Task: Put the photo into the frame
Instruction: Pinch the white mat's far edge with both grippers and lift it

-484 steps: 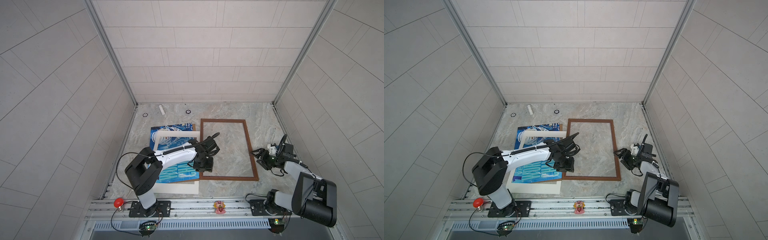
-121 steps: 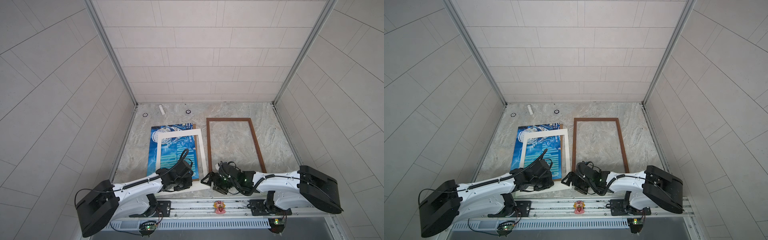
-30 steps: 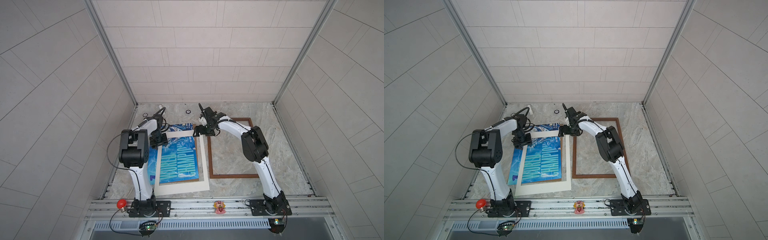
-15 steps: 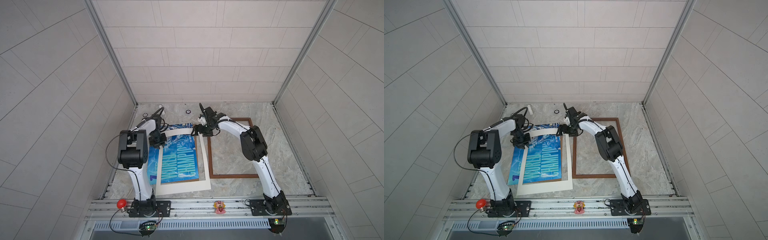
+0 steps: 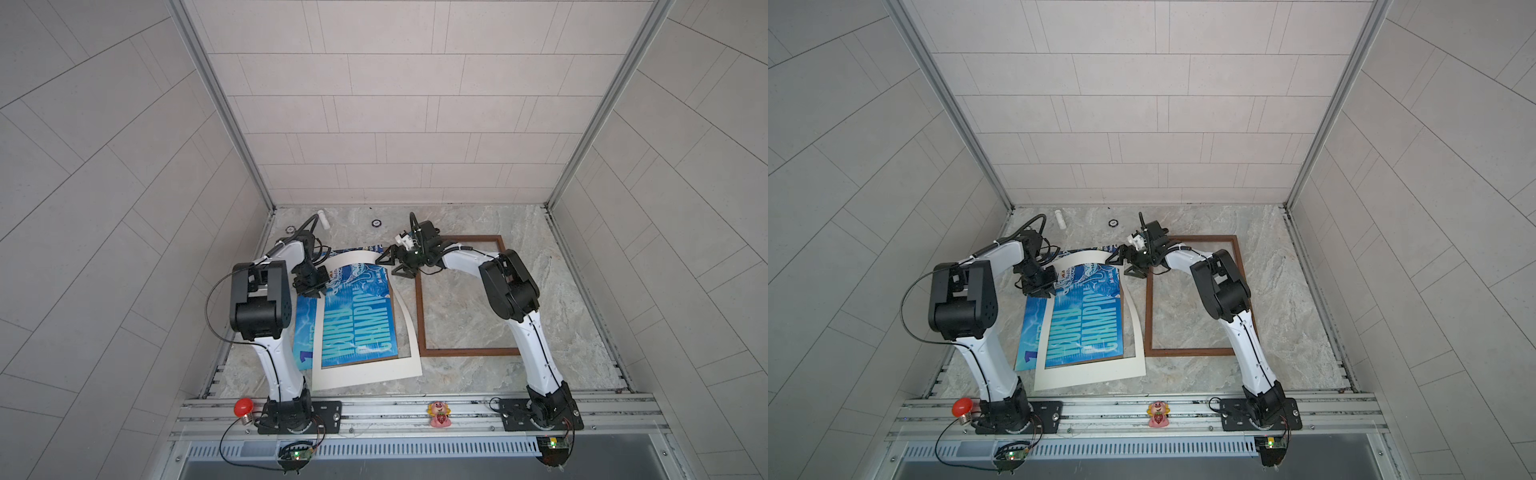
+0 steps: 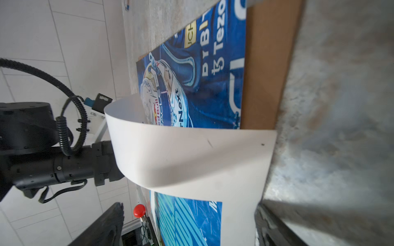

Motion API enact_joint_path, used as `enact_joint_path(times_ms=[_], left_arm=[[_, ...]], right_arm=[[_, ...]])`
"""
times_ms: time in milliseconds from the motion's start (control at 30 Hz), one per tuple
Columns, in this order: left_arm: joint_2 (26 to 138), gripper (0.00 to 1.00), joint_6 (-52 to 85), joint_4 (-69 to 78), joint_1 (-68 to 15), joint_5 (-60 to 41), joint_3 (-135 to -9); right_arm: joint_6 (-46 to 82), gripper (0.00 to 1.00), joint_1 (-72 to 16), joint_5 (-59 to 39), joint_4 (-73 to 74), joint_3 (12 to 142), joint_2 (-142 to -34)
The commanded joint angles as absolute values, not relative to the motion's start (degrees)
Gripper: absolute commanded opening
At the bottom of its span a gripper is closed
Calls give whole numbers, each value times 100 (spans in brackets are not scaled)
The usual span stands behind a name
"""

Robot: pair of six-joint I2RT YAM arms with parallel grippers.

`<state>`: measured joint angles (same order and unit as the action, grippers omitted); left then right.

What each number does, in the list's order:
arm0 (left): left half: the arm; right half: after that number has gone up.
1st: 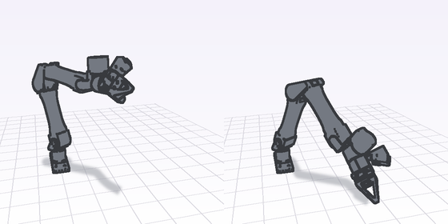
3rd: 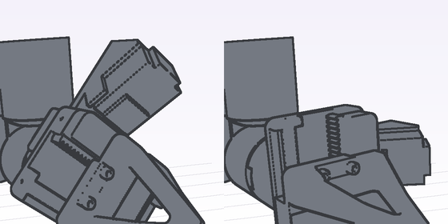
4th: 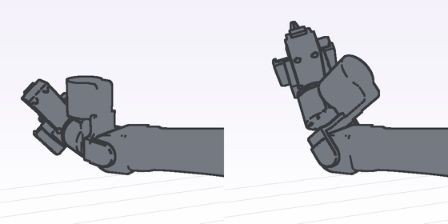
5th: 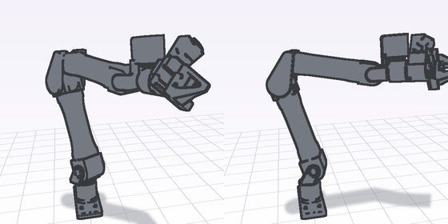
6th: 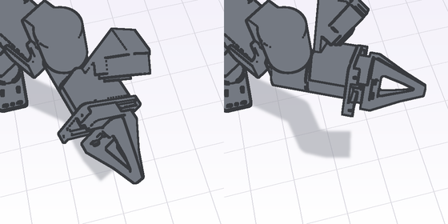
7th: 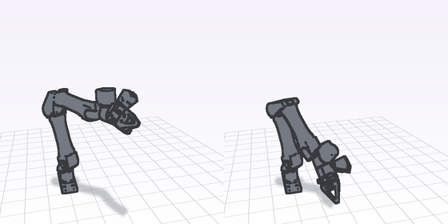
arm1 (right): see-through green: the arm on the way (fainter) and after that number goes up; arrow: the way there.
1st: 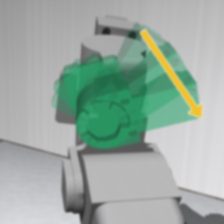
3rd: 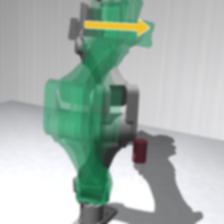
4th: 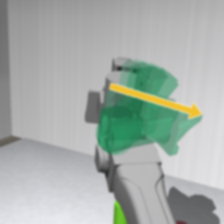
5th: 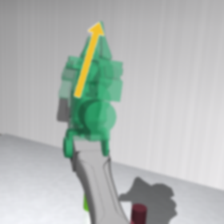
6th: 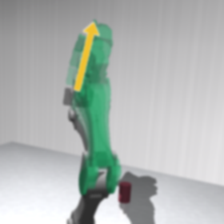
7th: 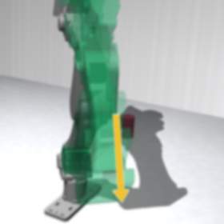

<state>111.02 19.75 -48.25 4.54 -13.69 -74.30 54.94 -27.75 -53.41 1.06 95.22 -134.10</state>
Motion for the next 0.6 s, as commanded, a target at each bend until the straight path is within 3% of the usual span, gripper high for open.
enact_joint_path(times_ms=[0, 100, 300, 567], left_arm=[[11214, 18, 2039, -4809, 465, -1449, -7190], [11249, 18, 2021, -4818, 466, -1450, -7181], [11254, 17, 2023, -4766, 466, -1516, -7135], [11230, 16, 2022, -4753, 461, -1654, -7126]], right_arm=[[7010, 91, -2891, -5820, 1946, 8933, -13461], [7320, 89, -2878, -5863, 2437, 8729, -13531], [5398, 90, -2883, -5301, -72, 9041, -13291], [3644, 90, -2927, -4097, -2303, 9624, -13308]])
